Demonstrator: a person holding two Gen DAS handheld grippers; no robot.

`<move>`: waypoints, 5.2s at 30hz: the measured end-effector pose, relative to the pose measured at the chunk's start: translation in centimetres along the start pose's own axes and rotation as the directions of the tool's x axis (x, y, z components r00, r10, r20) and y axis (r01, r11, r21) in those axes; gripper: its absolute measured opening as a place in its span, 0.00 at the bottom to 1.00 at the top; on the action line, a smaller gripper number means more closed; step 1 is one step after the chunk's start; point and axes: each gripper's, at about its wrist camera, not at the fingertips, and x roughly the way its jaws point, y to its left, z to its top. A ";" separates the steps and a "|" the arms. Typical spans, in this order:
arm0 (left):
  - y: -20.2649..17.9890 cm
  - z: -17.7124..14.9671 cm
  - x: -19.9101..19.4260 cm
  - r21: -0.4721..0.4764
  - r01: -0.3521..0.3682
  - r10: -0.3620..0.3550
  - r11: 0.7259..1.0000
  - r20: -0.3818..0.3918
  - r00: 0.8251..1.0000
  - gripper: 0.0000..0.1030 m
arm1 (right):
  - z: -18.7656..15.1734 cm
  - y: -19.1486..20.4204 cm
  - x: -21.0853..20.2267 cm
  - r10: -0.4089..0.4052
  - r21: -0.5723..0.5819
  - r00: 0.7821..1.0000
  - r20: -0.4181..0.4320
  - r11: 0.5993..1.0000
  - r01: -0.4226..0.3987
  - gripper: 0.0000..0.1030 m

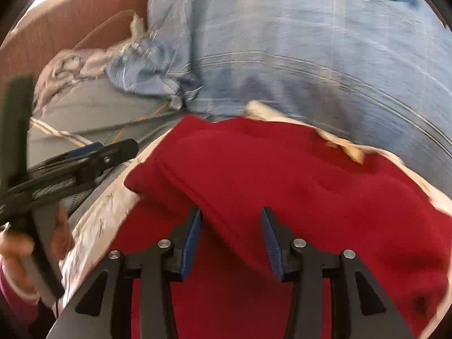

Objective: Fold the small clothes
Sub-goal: 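Fold the held side over the body toward the first fold with the right gripper, then open the right gripper and lift it away from the folded sweater, then move both grippers to the hem end of the red sweater strip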

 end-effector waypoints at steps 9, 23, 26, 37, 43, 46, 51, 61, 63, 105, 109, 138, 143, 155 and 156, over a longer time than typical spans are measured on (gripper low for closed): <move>-1.5 -0.8 0.5 0.036 0.015 -0.014 0.999 -0.022 1.000 0.92 | -6.7 -11.9 -9.6 -0.442 0.098 0.897 0.022 0.894 0.438 0.61; -1.7 -1.1 0.9 0.046 0.011 -0.009 0.999 -0.038 0.999 0.92 | -11.0 -11.6 -9.2 -0.432 -0.063 0.899 -0.067 0.901 0.429 0.06; -2.0 -1.3 0.6 0.064 0.006 -0.004 0.998 -0.034 0.999 0.92 | -12.4 -12.4 -9.8 -0.434 -0.005 0.893 -0.120 0.899 0.437 0.09; -2.7 -1.7 1.1 0.079 0.018 -0.014 0.997 -0.050 0.999 0.92 | -7.3 -14.5 -10.8 -0.343 0.269 0.939 0.032 0.908 0.322 0.23; -2.4 -1.2 0.4 0.076 0.027 -0.025 0.997 -0.035 0.999 0.92 | -10.6 -13.6 -8.2 -0.415 0.200 0.906 -0.086 0.884 0.424 0.28; -3.0 -1.3 0.4 0.080 0.038 -0.034 0.996 -0.052 0.998 0.92 | -9.9 -13.5 -9.9 -0.389 0.237 0.920 -0.046 0.890 0.388 0.28; -4.7 -1.0 0.8 0.132 0.012 -0.005 0.991 -0.056 0.998 0.92 | -6.4 -14.6 -8.6 -0.408 0.270 0.913 0.014 0.880 0.389 0.34; -3.6 -1.1 4.8 0.070 0.022 -0.010 0.997 -0.166 0.986 0.93 | -6.0 -19.3 -4.4 -0.470 0.371 0.878 -0.092 0.802 0.468 0.35; -3.3 -1.2 4.8 0.054 0.024 -0.014 0.998 -0.168 0.986 0.93 | -6.3 -18.5 -6.0 -0.466 0.372 0.882 -0.068 0.809 0.456 0.34; -1.1 -13.0 -10.6 0.142 0.022 0.015 0.990 -0.255 0.967 0.93 | -21.9 -7.2 -15.8 0.103 0.413 0.986 -0.132 0.910 -0.040 0.71; -0.8 -15.3 -11.3 0.144 0.038 0.008 0.989 -0.309 0.951 0.93 | -23.6 -6.9 -16.3 0.180 0.417 0.975 -0.127 0.902 -0.112 0.71; -0.6 -18.9 -13.1 0.169 -0.005 0.071 0.986 -0.389 0.918 1.00 | -25.5 -3.7 -16.0 0.324 0.317 0.938 -0.126 0.909 -0.271 0.58; -0.6 -18.9 -13.2 0.167 -0.001 0.068 0.986 -0.392 0.917 1.00 | -25.4 -3.7 -16.0 0.332 0.319 0.934 -0.132 0.907 -0.277 0.57; -0.6 -19.1 -13.4 0.166 0.022 0.049 0.986 -0.408 0.912 1.00 | -25.4 -3.2 -16.1 0.309 0.298 0.941 -0.138 0.919 -0.258 0.44; -0.5 -19.1 -13.6 0.163 0.032 0.039 0.986 -0.416 0.909 1.00 | -25.4 -3.2 -16.1 0.313 0.295 0.939 -0.142 0.919 -0.262 0.39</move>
